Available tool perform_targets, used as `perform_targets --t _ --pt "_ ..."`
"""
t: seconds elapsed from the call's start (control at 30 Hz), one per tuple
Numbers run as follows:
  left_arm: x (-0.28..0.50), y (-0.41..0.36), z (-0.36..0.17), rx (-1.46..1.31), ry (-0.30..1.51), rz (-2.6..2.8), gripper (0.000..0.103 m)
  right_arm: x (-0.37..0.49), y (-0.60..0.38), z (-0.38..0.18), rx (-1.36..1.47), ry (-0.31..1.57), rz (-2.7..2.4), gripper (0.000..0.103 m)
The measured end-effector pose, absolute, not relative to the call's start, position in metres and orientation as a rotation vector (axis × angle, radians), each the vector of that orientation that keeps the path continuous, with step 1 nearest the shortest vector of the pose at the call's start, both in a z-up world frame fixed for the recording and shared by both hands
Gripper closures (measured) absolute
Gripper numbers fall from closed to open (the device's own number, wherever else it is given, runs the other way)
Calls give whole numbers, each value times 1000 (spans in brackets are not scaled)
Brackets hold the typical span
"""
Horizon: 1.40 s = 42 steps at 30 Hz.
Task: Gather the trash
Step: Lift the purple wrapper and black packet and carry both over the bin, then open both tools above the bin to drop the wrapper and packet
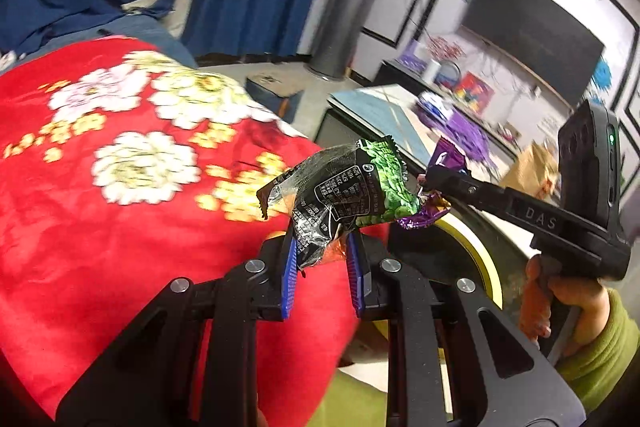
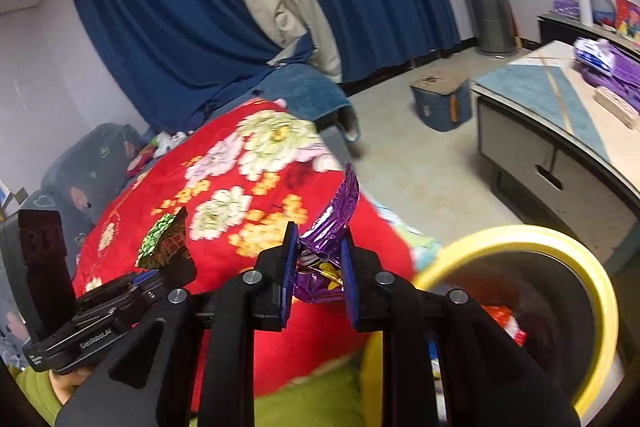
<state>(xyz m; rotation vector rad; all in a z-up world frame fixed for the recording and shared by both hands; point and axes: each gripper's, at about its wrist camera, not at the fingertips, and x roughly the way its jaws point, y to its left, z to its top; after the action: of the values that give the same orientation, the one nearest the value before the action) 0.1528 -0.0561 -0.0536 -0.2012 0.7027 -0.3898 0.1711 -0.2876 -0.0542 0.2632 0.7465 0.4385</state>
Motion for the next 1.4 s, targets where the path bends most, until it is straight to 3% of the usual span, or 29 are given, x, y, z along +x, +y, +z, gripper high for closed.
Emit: perform_targets --t 0.6,0.67,0.73,0.83,0.9,1.07,1.2,1.4 --pt "162 -180 -100 25 887 -620 83 133 -405 -97 371 806 211 81" --pt "164 -188 -103 51 890 -626 80 127 -414 -101 393 807 193 76" --pt "166 -195 -104 67 895 -633 76 124 -422 -102 411 801 182 63" --pt "167 -198 -103 79 891 -636 58 118 -431 -102 424 792 169 58" --pt "165 -198 -102 86 883 -633 37 115 -435 -101 435 784 163 53" --pt "161 -179 -92 25 861 -615 13 106 -427 -89 395 752 152 42" --pt "152 -156 -75 -32 801 -578 11 95 -405 -70 277 681 144 20" --pt "134 -112 -49 -117 706 -473 11 71 -356 -39 110 535 204 7"
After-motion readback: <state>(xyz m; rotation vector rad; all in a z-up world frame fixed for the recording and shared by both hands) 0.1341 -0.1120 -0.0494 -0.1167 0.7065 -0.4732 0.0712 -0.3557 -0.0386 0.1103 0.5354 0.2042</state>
